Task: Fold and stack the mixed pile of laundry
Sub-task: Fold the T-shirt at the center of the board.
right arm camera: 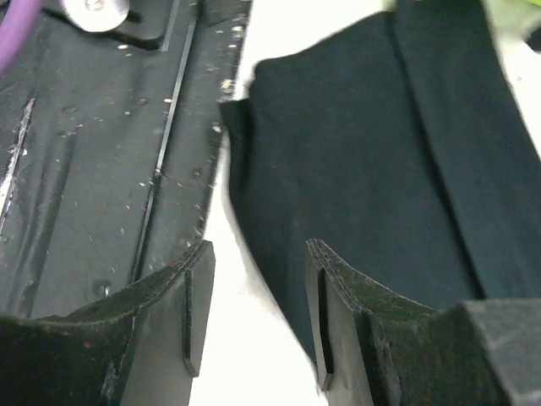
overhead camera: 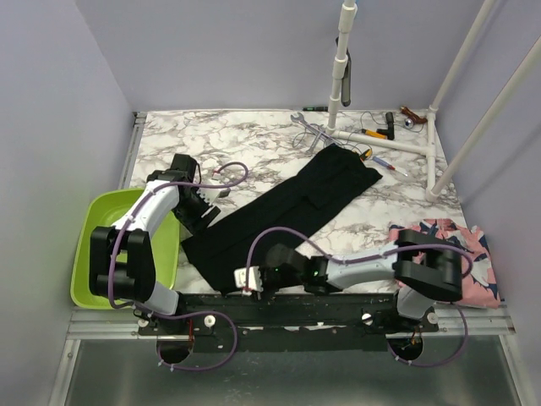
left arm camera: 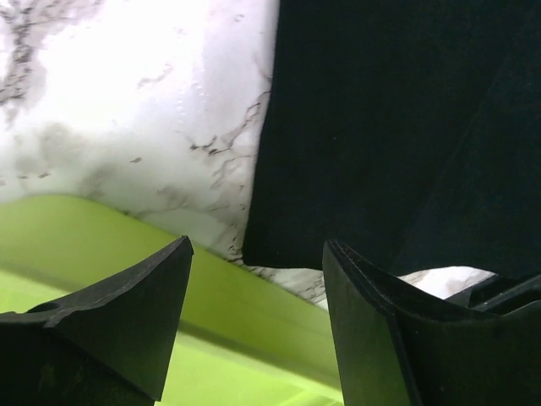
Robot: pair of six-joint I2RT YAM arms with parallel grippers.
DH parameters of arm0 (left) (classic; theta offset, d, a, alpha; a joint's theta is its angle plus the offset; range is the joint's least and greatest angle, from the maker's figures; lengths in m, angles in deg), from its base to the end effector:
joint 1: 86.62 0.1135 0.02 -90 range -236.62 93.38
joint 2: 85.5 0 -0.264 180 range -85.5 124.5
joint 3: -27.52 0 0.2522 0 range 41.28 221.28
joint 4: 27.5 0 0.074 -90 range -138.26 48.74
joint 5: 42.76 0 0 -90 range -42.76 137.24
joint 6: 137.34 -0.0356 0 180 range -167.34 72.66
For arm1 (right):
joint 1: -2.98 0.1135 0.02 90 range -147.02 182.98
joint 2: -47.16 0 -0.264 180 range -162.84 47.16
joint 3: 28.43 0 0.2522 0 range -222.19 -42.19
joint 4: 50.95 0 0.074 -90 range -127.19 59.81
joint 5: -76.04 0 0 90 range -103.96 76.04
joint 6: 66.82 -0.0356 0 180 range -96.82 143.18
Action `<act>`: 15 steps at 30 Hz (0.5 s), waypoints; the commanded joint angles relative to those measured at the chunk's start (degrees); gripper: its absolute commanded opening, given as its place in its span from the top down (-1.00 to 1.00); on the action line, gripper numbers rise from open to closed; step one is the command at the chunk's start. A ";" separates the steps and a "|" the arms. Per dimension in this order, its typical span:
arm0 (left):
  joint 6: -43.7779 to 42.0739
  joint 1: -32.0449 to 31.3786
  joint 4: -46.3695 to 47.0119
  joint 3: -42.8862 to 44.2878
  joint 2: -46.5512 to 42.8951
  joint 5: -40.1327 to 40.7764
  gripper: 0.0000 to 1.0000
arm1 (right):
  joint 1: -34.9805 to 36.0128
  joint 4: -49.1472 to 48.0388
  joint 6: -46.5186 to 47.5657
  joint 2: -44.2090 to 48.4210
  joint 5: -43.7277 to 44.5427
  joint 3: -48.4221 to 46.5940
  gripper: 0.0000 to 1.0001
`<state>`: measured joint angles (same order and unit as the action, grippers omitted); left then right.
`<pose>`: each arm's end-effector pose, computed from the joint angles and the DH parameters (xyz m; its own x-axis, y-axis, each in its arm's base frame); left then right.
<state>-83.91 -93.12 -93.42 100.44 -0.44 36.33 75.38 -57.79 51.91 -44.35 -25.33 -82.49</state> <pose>0.2639 -0.0368 0.2169 -0.6913 0.6676 -0.2765 0.6997 0.7140 -0.0255 0.0903 0.3080 0.1686 0.3388 -0.4904 -0.8030 -0.9384 -0.1152 -0.3257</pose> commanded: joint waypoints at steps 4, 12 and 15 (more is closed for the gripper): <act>-0.94 -0.24 -2.07 -2.34 1.88 -1.34 -0.26 | 5.26 -13.36 9.53 -12.53 -3.72 -7.31 0.05; -4.02 -1.32 -4.00 -3.57 2.86 -1.61 -0.26 | 5.72 -12.65 9.30 -19.74 -3.59 -12.87 0.16; -4.38 -1.40 -3.33 -4.29 3.23 0.48 -0.27 | 5.72 -10.38 9.75 -20.49 -3.72 -13.24 0.16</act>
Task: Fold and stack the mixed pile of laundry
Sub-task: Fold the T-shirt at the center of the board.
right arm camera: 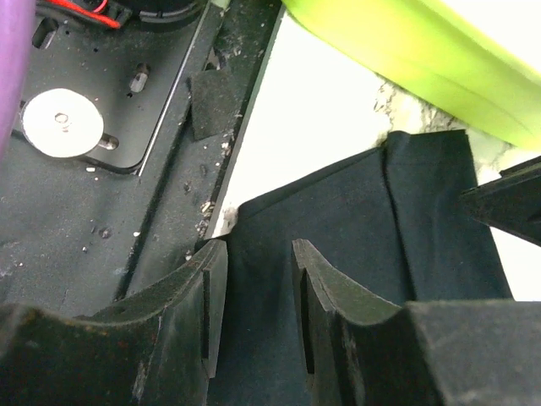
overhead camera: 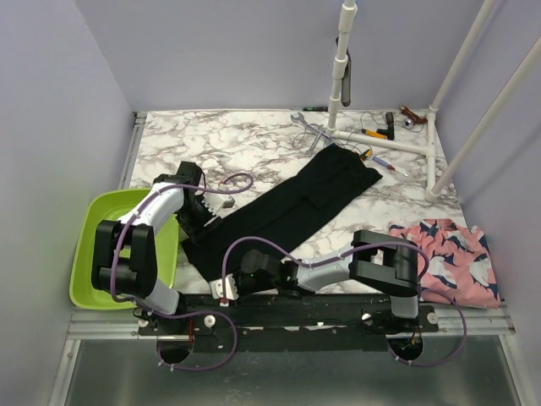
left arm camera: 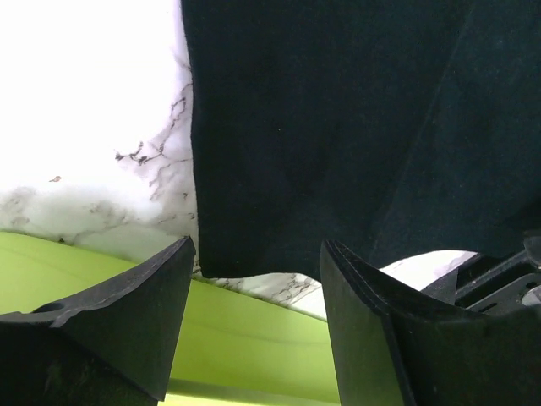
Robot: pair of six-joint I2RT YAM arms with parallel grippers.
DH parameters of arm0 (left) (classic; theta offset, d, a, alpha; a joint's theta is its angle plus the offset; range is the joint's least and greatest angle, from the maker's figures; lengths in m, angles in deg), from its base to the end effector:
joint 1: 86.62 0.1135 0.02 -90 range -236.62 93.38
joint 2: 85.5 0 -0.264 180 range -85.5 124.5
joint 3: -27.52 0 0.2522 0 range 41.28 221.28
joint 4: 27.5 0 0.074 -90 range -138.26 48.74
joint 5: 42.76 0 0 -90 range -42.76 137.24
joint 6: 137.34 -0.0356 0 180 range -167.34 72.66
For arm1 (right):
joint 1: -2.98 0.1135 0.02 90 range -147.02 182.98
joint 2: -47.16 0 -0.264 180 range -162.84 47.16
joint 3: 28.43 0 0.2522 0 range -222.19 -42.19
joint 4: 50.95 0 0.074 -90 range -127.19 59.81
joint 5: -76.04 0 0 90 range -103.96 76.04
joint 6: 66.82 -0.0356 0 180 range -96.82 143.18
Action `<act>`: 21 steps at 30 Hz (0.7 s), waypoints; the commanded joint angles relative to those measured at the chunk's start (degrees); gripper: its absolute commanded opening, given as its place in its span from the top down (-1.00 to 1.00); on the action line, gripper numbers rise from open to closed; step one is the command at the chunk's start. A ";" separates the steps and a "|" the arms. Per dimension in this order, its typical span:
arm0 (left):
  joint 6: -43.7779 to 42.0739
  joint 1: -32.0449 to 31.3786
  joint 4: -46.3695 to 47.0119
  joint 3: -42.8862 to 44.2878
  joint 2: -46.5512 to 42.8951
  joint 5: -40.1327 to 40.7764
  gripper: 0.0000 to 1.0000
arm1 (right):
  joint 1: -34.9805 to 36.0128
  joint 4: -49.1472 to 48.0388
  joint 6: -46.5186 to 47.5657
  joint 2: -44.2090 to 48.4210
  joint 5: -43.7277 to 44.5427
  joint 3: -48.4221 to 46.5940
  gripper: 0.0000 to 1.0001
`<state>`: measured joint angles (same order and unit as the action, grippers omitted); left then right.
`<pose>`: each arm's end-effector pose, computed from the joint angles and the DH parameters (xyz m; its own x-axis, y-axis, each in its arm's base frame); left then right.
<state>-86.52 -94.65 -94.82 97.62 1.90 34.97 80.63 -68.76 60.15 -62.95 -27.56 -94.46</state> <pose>0.2554 -0.0437 0.1939 -0.6655 0.7173 -0.2063 0.7439 0.6600 -0.1048 0.0751 0.3821 0.1379 0.5225 -0.3466 -0.7790 -0.8515 -0.2585 -0.4561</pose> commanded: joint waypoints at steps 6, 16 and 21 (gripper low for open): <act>-1.82 -1.62 -0.17 -3.20 4.15 6.24 -0.27 | 0.49 10.10 2.11 -2.88 -1.52 -4.21 0.14; -1.11 -3.31 1.85 -4.24 6.17 8.50 0.44 | 0.49 11.09 1.06 -3.57 3.80 -2.82 0.55; -0.23 -4.11 0.02 -1.98 4.07 6.24 1.00 | 0.40 10.77 -2.27 -1.54 6.04 -2.31 0.99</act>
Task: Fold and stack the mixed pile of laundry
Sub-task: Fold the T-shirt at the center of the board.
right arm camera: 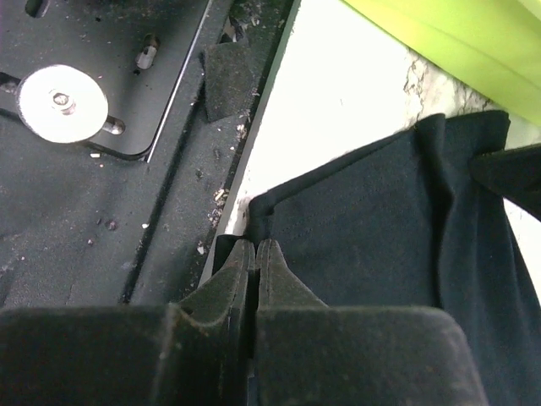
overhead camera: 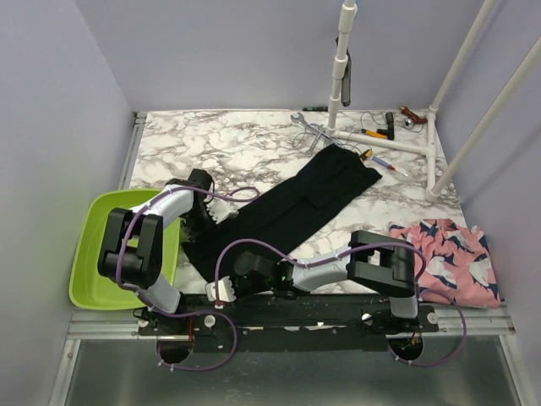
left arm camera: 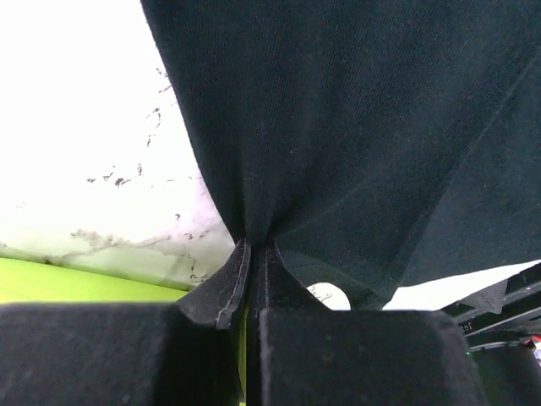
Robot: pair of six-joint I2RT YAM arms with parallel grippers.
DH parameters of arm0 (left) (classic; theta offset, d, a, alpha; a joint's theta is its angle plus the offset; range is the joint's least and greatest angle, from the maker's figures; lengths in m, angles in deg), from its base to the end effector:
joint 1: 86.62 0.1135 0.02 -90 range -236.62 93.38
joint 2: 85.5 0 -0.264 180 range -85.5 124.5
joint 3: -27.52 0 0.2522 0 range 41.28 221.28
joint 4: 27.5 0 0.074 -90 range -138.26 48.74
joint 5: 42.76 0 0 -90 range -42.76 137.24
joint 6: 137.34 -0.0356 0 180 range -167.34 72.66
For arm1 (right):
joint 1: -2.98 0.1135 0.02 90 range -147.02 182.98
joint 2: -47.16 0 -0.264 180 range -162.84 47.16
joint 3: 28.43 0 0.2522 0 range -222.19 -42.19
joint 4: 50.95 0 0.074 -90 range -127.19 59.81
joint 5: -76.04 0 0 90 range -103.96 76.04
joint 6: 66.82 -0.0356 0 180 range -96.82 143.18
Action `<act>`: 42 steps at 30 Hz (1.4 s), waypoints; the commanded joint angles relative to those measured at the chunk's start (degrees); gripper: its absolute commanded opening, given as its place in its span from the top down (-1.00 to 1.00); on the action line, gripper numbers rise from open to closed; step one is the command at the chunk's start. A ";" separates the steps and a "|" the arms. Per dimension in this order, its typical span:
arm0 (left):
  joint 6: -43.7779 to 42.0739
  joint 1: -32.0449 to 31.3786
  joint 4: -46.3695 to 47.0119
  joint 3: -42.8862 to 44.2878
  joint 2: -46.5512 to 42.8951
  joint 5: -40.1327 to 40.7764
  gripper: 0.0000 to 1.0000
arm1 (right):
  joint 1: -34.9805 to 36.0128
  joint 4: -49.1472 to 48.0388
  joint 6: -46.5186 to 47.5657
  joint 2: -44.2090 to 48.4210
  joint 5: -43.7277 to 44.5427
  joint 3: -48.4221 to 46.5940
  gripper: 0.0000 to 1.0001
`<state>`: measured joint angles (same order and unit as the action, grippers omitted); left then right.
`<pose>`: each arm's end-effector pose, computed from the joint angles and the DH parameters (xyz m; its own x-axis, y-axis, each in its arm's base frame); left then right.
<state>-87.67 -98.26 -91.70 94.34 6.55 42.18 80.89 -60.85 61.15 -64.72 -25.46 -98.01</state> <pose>0.2527 -0.0553 0.1604 -0.6160 0.7851 -0.0647 0.7877 0.6130 -0.0608 0.0762 0.3895 0.1304 0.5227 -0.4380 -0.7313 -0.8522 -0.2903 -0.4353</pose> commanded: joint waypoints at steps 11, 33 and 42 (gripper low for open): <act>5.36 -6.44 -8.31 13.74 -1.80 -3.94 1.00 | -4.94 -1.39 -22.49 15.28 11.97 10.11 0.99; 17.74 -18.27 -14.83 65.21 30.34 -7.47 1.00 | -34.24 -1.98 -31.98 28.49 24.45 22.42 0.99; 17.58 -19.91 -14.00 68.73 35.69 -5.83 1.00 | -36.52 5.32 -33.18 26.43 28.60 19.59 0.99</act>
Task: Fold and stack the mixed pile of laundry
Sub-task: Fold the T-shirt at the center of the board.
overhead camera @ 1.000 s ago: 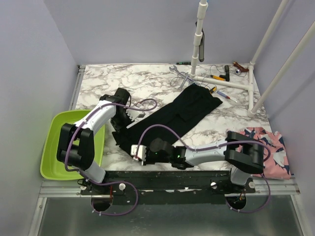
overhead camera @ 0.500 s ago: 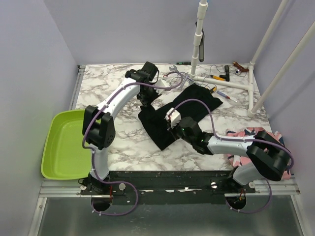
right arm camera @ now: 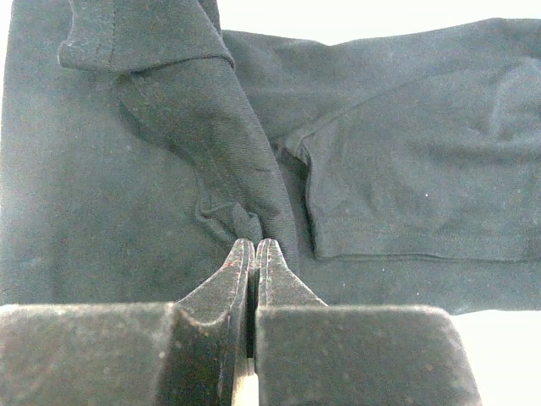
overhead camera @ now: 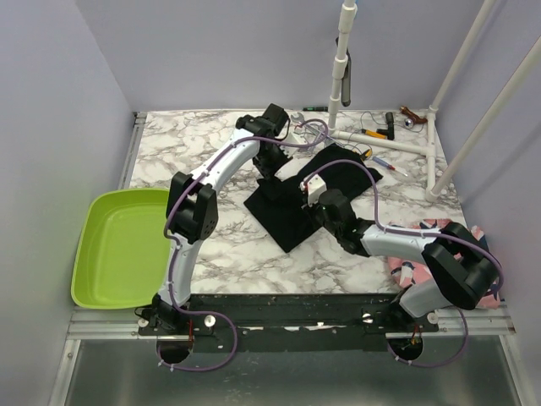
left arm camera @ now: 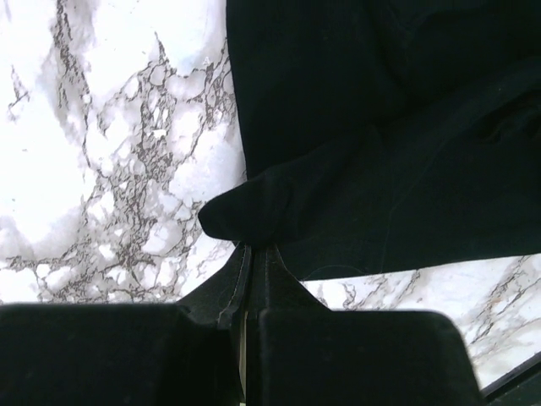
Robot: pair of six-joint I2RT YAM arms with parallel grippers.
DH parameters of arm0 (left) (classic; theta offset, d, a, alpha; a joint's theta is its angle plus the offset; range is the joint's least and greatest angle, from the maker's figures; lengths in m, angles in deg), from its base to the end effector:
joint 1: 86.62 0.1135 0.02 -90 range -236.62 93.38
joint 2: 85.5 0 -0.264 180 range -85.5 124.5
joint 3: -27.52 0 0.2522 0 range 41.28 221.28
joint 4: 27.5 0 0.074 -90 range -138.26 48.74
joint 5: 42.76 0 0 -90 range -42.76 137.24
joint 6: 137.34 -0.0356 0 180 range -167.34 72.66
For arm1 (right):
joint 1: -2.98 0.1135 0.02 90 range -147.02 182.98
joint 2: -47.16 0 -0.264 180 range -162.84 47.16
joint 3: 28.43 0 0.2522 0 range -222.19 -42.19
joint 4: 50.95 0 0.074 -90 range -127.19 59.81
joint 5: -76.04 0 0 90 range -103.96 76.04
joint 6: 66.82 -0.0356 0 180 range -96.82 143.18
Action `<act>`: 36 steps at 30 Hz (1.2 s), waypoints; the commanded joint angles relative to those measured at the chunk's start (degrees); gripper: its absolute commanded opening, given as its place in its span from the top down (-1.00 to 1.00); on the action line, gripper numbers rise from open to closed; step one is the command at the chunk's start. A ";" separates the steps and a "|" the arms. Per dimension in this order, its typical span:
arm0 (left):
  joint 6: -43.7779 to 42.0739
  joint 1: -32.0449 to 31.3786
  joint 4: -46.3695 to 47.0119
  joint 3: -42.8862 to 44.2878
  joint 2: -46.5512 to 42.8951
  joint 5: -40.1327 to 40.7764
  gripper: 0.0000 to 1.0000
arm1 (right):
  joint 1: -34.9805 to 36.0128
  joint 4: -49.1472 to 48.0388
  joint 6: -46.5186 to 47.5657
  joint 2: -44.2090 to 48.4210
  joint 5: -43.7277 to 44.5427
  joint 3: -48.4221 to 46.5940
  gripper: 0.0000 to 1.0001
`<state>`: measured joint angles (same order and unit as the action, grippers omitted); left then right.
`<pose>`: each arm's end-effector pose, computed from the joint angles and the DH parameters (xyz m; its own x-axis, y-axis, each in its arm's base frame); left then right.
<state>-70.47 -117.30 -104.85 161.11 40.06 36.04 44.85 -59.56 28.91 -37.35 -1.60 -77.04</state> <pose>0.3936 -0.2415 0.2616 -0.5201 0.7566 -0.3961 0.8306 0.5561 -0.0284 0.2253 0.1917 0.1785 -0.2888 -0.3898 -0.8745 -0.5419 0.8195 -0.1864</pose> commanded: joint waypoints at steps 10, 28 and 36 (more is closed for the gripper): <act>0.96 -1.92 2.05 2.67 4.07 0.40 0.88 | -2.20 8.64 -1.01 -3.86 9.29 -4.38 0.72; 3.89 3.68 9.82 9.10 -3.70 -3.01 -0.38 | -5.08 11.58 5.30 7.73 -10.70 -6.48 0.44; 4.27 10.46 11.94 -6.57 -13.29 -5.85 -0.39 | 1.54 11.95 10.38 -6.80 -18.94 -13.89 0.62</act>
<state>-67.04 -109.39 -94.23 162.12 32.08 33.16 46.77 -48.59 36.74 -36.08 -17.97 -85.42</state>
